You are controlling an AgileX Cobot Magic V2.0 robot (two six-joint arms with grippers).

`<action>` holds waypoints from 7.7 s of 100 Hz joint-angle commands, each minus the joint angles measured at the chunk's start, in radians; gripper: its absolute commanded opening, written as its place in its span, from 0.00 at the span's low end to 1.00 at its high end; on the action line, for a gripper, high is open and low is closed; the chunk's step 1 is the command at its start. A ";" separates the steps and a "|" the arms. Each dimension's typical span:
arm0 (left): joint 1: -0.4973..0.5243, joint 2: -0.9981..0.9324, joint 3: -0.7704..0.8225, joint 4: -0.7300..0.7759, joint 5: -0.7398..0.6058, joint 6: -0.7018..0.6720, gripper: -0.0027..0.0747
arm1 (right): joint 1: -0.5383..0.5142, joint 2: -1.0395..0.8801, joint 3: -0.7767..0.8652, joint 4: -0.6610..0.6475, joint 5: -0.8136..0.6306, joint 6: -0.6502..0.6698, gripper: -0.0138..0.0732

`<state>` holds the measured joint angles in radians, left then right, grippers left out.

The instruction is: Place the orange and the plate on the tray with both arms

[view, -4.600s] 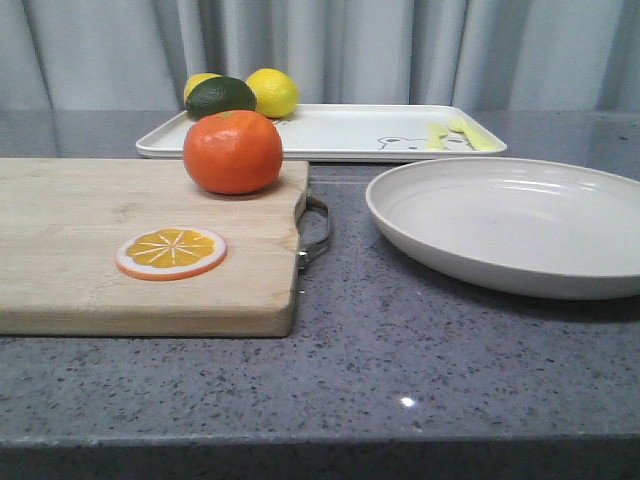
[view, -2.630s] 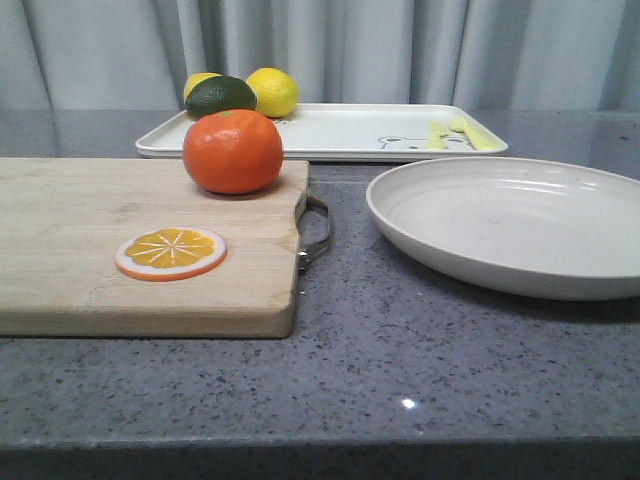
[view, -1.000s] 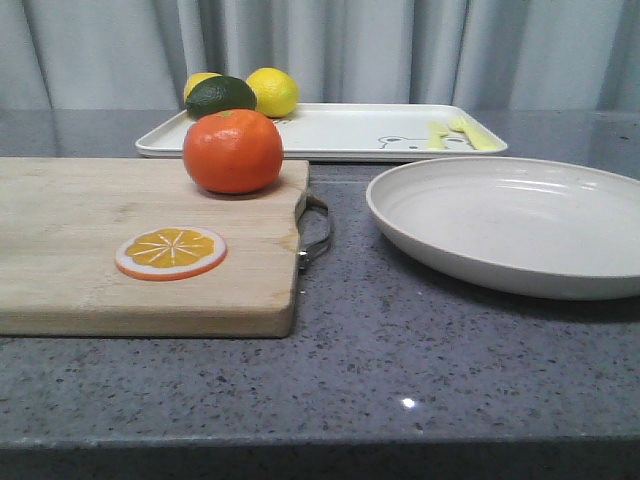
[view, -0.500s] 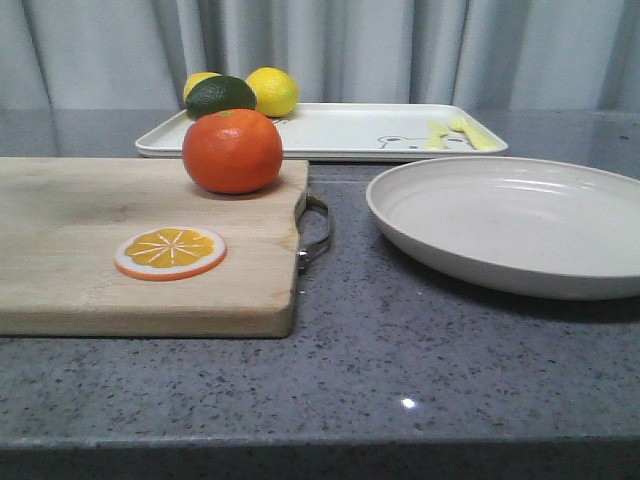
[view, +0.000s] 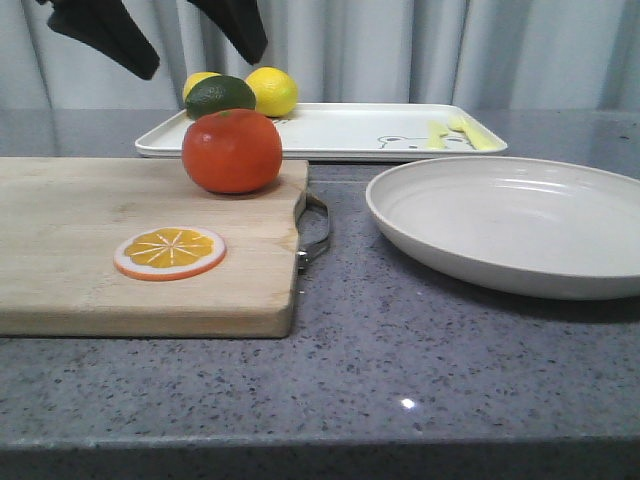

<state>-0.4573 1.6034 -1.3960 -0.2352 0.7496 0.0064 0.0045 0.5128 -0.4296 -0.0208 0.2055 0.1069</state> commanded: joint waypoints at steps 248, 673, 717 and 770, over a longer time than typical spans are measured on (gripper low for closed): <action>-0.317 0.326 -0.332 -0.355 -0.005 0.134 0.68 | -0.006 0.011 -0.035 -0.012 -0.084 -0.003 0.09; -0.285 -1.037 0.745 -0.173 -0.414 0.160 0.01 | 0.095 0.913 -0.642 0.172 0.657 -0.041 0.09; -0.285 -1.037 0.745 -0.173 -0.414 0.160 0.01 | 0.075 0.892 -0.768 0.304 0.698 -0.056 0.09; -0.285 -1.037 0.745 -0.173 -0.416 0.160 0.01 | 0.114 1.195 -1.247 0.369 0.778 -0.075 0.09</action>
<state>-0.7437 0.5643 -0.6254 -0.3941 0.4060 0.1628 0.1031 1.6884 -1.5562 0.3100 0.9984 0.0468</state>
